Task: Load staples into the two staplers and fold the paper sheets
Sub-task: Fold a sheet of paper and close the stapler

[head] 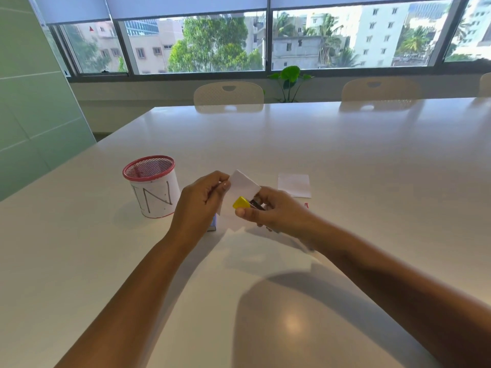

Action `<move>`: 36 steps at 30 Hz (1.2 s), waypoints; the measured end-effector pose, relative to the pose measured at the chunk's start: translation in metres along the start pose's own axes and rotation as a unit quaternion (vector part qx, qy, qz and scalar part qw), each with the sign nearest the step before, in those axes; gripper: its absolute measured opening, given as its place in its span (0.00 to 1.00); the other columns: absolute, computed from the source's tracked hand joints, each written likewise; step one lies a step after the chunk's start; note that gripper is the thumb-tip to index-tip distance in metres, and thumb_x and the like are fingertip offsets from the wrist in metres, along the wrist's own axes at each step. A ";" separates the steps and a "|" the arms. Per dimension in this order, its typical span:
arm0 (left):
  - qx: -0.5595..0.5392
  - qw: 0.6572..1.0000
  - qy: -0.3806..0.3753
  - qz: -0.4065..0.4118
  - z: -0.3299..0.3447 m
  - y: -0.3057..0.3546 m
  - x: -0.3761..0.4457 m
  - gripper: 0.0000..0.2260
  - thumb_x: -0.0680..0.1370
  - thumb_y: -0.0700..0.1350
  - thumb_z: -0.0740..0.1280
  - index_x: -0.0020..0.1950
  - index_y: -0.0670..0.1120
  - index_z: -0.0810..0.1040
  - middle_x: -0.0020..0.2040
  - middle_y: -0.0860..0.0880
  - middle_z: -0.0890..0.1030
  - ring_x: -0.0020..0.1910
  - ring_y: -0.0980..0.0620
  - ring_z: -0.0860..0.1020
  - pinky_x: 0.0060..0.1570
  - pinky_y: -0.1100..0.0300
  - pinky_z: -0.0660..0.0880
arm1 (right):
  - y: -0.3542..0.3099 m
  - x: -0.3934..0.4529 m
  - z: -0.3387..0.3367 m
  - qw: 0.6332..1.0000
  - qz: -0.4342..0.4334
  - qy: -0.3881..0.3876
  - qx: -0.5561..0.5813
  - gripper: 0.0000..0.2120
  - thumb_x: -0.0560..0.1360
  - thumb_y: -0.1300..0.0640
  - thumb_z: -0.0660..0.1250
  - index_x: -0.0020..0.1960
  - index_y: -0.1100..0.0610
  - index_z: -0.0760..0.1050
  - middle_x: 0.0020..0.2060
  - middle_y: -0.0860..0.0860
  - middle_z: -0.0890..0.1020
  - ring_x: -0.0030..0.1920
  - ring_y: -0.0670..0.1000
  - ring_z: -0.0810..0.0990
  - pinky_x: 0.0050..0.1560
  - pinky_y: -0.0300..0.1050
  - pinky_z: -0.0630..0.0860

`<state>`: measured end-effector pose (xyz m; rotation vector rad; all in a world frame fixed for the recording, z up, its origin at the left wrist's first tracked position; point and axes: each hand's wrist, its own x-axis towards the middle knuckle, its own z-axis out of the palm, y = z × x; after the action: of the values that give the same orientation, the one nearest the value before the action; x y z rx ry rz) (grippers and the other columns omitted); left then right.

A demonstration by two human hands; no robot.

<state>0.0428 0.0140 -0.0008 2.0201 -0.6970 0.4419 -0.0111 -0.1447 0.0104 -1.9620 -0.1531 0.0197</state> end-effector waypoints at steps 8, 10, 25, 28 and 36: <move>-0.008 0.998 -0.035 0.056 -0.001 0.001 -0.001 0.06 0.76 0.49 0.58 0.46 0.54 0.75 0.40 0.63 0.75 0.42 0.66 0.74 0.39 0.72 0.71 | 0.006 0.004 0.001 0.995 0.045 -0.005 0.084 0.17 0.69 0.49 0.72 0.54 0.55 0.76 0.41 0.52 0.79 0.41 0.50 0.76 0.43 0.41 0.72; -0.025 0.998 -0.035 0.045 -0.001 0.003 -0.001 0.07 0.76 0.49 0.59 0.48 0.52 0.76 0.41 0.62 0.76 0.43 0.67 0.75 0.40 0.73 0.71 | 0.006 0.004 0.000 0.995 0.048 -0.003 0.087 0.17 0.68 0.49 0.72 0.53 0.56 0.77 0.39 0.51 0.79 0.39 0.49 0.75 0.40 0.38 0.71; -0.148 0.969 -0.169 -0.097 -0.005 0.014 -0.001 0.07 0.68 0.53 0.72 0.44 0.59 0.76 0.41 0.56 0.81 0.36 0.65 0.77 0.37 0.75 0.71 | 0.008 0.004 -0.001 0.998 -0.003 0.053 0.021 0.16 0.68 0.47 0.72 0.50 0.55 0.78 0.33 0.47 0.79 0.35 0.49 0.74 0.36 0.38 0.69; -0.151 0.971 -0.157 -0.102 -0.004 0.014 -0.001 0.06 0.67 0.55 0.69 0.43 0.62 0.76 0.36 0.60 0.82 0.37 0.64 0.78 0.37 0.74 0.72 | 0.007 0.003 -0.001 0.998 -0.019 0.060 0.008 0.14 0.68 0.48 0.72 0.49 0.55 0.78 0.36 0.48 0.79 0.39 0.49 0.75 0.39 0.39 0.71; -0.154 0.968 -0.142 -0.137 0.000 0.018 0.000 0.05 0.71 0.51 0.66 0.46 0.60 0.75 0.43 0.56 0.80 0.43 0.55 0.79 0.41 0.68 0.75 | 0.005 0.001 0.001 0.995 -0.042 0.088 -0.005 0.08 0.69 0.52 0.72 0.44 0.53 0.76 0.32 0.44 0.77 0.34 0.44 0.74 0.32 0.29 0.67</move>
<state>0.0321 0.0062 0.0107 1.8608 -0.6020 -0.1164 -0.0093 -0.1456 0.0050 -1.9542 -0.1205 -0.2098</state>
